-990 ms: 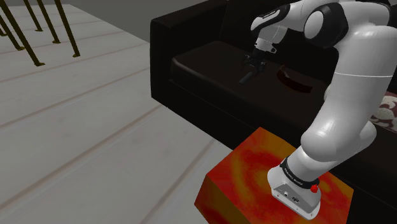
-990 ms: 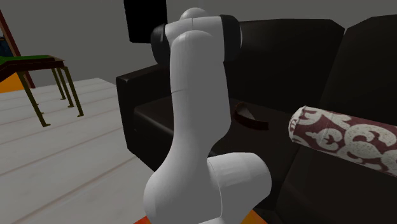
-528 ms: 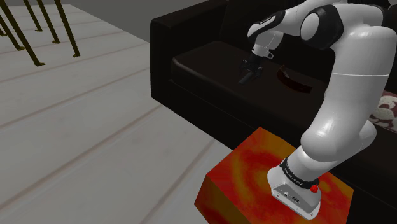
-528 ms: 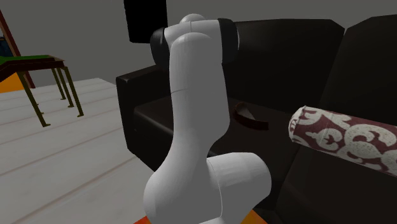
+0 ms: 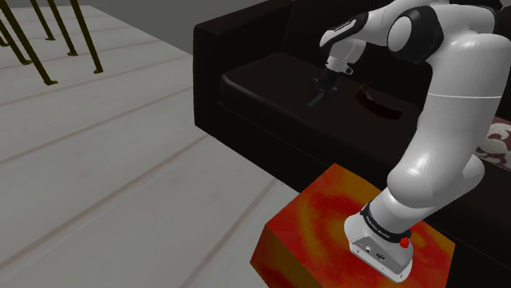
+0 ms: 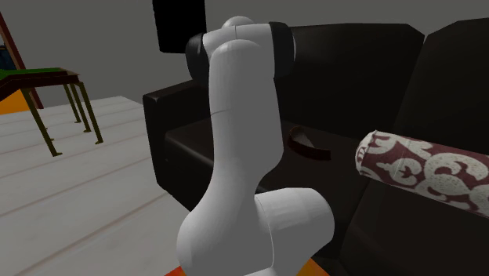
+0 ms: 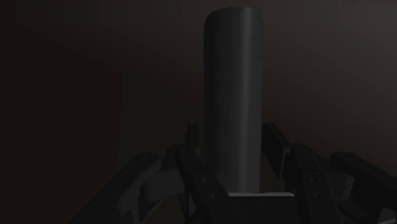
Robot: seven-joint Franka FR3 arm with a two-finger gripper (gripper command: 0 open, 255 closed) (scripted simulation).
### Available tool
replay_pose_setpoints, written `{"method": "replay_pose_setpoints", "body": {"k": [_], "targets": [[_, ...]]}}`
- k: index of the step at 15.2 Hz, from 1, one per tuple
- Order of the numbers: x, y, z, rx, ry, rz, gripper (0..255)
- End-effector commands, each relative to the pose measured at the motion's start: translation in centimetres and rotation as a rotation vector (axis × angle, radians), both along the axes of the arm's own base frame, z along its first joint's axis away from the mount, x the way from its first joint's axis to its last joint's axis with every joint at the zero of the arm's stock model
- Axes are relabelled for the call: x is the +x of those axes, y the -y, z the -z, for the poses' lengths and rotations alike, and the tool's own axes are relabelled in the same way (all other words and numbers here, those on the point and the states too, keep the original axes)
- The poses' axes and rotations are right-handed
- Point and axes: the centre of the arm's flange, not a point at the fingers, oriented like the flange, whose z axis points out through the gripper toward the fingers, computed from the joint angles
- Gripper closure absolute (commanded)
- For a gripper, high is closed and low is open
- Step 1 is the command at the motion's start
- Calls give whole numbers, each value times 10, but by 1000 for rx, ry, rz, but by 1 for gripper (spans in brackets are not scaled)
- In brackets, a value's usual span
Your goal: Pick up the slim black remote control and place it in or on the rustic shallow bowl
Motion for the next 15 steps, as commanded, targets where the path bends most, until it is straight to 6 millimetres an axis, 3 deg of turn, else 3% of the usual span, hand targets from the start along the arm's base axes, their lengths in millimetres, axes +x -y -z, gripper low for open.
{"method": "replay_pose_setpoints", "body": {"k": [1, 8, 15], "targets": [[2, -3, 5, 3, -2, -4, 255], [2, -3, 5, 3, -2, -4, 255], [2, -3, -32, 3, -2, -4, 255]]}}
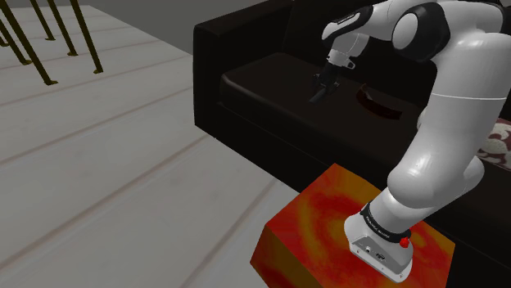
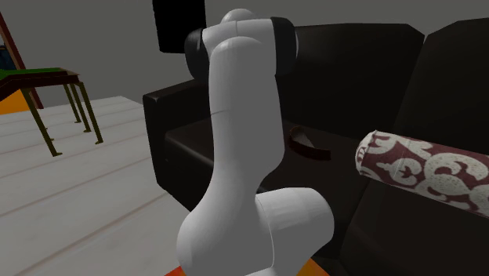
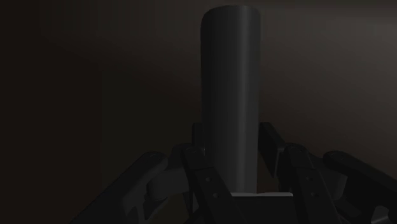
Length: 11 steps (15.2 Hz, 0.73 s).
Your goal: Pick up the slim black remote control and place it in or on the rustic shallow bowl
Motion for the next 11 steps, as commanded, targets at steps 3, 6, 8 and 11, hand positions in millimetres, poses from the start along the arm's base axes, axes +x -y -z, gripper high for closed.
{"method": "replay_pose_setpoints", "body": {"k": [3, 6, 8, 11], "targets": [[0, 1, -21, 0, 0, 0, 255], [0, 1, -36, 0, 0, 0, 255], [0, 1, -47, 0, 0, 0, 255], [0, 1, -63, 0, 0, 0, 255]]}}
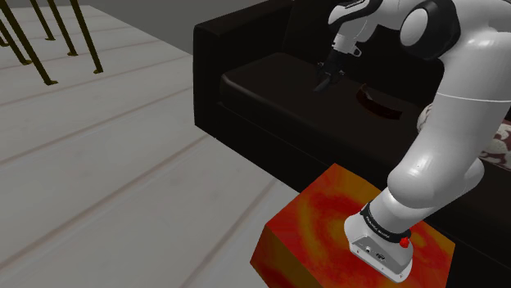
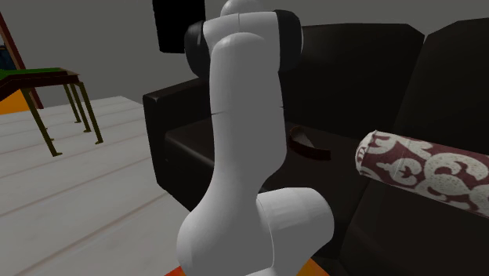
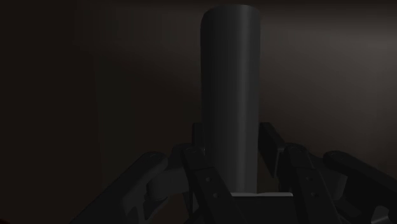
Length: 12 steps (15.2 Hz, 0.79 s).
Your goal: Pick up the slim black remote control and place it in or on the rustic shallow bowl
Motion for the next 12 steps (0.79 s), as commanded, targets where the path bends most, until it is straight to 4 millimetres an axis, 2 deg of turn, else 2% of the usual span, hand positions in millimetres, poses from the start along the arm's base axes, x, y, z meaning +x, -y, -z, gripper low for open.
{"method": "replay_pose_setpoints", "body": {"k": [1, 12], "targets": [[-1, -1, -12, 0, 0, 0, 255], [-1, -1, -70, 0, 0, 0, 255]]}}
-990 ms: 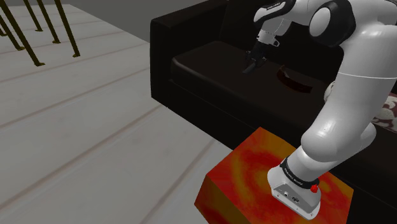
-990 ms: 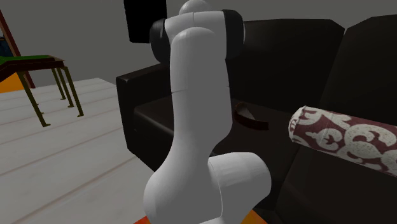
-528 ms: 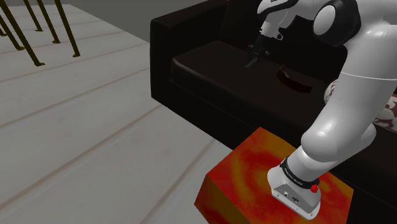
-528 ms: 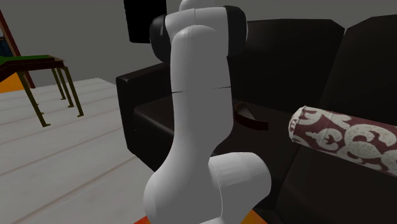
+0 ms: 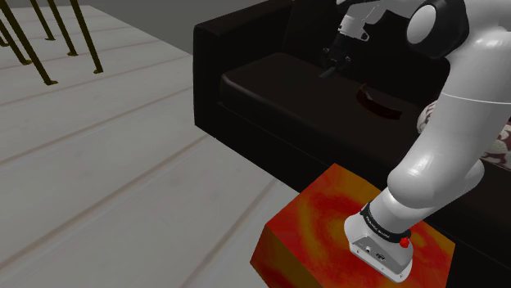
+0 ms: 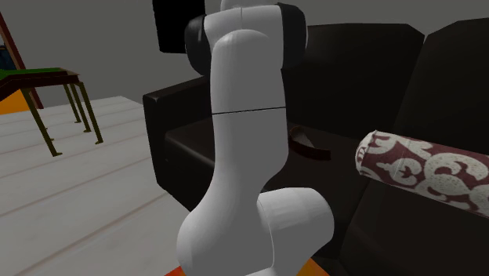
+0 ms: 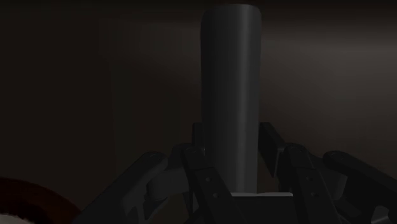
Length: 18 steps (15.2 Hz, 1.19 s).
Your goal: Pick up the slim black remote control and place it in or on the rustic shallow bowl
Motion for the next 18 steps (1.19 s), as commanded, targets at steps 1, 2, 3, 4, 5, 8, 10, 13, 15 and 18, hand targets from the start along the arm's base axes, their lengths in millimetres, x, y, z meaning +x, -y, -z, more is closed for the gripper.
{"method": "replay_pose_setpoints", "body": {"k": [1, 2, 3, 4, 5, 8, 10, 13, 15, 18], "targets": [[0, 0, -11, 0, 0, 0, 255], [0, 0, -16, 0, 0, 0, 255], [0, 0, -22, 0, 0, 0, 255], [0, 0, -24, 0, 0, 0, 255], [-10, 9, -24, 0, 0, 0, 255], [-38, 37, -22, 0, 0, 0, 255], [-56, 56, -20, 0, 0, 0, 255], [-84, 84, -19, 0, 0, 0, 255], [-103, 102, -17, 0, 0, 0, 255], [-131, 130, -16, 0, 0, 0, 255]]}}
